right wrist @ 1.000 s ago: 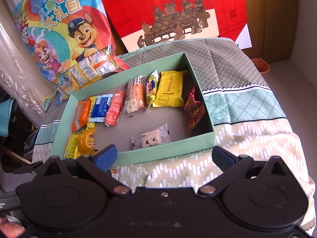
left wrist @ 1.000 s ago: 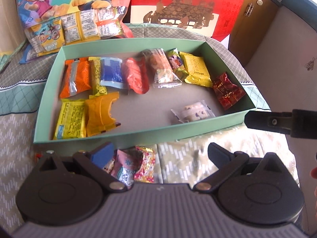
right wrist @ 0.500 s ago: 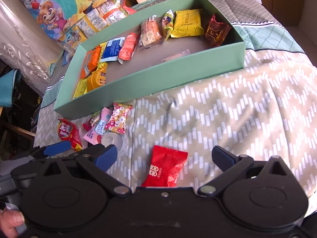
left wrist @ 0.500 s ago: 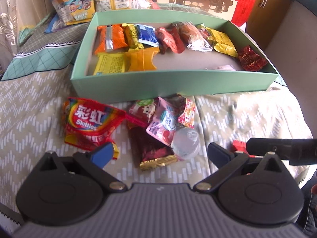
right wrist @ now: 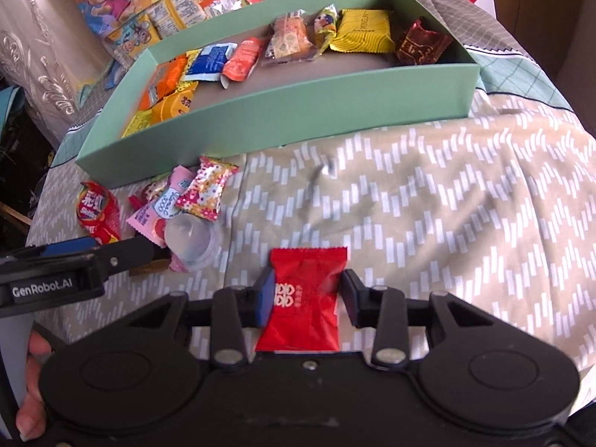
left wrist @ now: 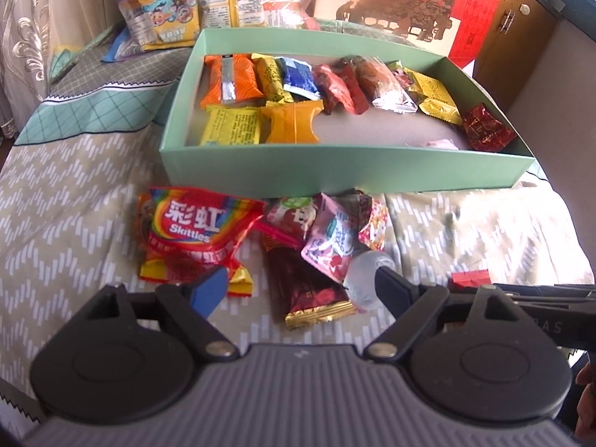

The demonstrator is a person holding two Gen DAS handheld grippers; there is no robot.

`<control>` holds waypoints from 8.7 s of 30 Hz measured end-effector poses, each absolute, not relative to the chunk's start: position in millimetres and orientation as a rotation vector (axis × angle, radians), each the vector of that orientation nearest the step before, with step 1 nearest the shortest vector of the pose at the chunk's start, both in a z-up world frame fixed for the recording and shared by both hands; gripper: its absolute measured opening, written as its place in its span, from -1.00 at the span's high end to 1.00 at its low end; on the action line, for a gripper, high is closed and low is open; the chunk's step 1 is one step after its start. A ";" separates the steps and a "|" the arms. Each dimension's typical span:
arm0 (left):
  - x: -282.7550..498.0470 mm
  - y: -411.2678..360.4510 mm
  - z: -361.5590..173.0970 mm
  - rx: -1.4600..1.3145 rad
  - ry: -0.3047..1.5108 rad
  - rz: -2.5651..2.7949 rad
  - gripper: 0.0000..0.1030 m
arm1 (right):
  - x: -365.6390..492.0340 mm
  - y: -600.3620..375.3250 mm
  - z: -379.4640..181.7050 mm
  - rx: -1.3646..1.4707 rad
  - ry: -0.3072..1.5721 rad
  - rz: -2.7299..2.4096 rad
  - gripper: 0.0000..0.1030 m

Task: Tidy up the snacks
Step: 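Grasp the red square candy with the right tool while the left tool moves to the heap, then grasp the colourful candy with the left tool while the right tool holds the red candy, then carry both candies into the green box and open both tools, then grasp the rainbow Skittles pack with the left tool, then carry the Skittles pack into the box while the right tool grasps the clear jelly cup, then open both tools to drop the Skittles pack and jelly cup in the box, then grasp the pink drink-candy pack with the right tool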

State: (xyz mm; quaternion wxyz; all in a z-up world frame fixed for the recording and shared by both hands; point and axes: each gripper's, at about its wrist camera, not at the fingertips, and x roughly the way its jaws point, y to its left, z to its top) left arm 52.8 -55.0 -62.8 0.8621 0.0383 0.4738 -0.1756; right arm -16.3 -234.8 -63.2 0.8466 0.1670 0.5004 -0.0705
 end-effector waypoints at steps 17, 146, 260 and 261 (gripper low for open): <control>84.4 -138.7 -90.1 0.247 1.017 -0.474 0.58 | -25.7 -292.2 -66.1 0.435 0.987 -0.211 0.27; 85.4 22.4 -73.4 0.080 0.997 -0.287 -1.00 | 41.8 -212.8 -45.6 0.454 1.060 -0.032 -0.29; 72.2 -28.1 -78.1 0.118 1.071 -0.389 -1.00 | 50.2 -221.9 -24.5 0.523 1.018 0.000 -0.96; 71.3 -28.5 -81.4 0.122 1.079 -0.389 -1.00 | 48.3 -218.7 -29.1 0.527 1.028 0.012 -0.91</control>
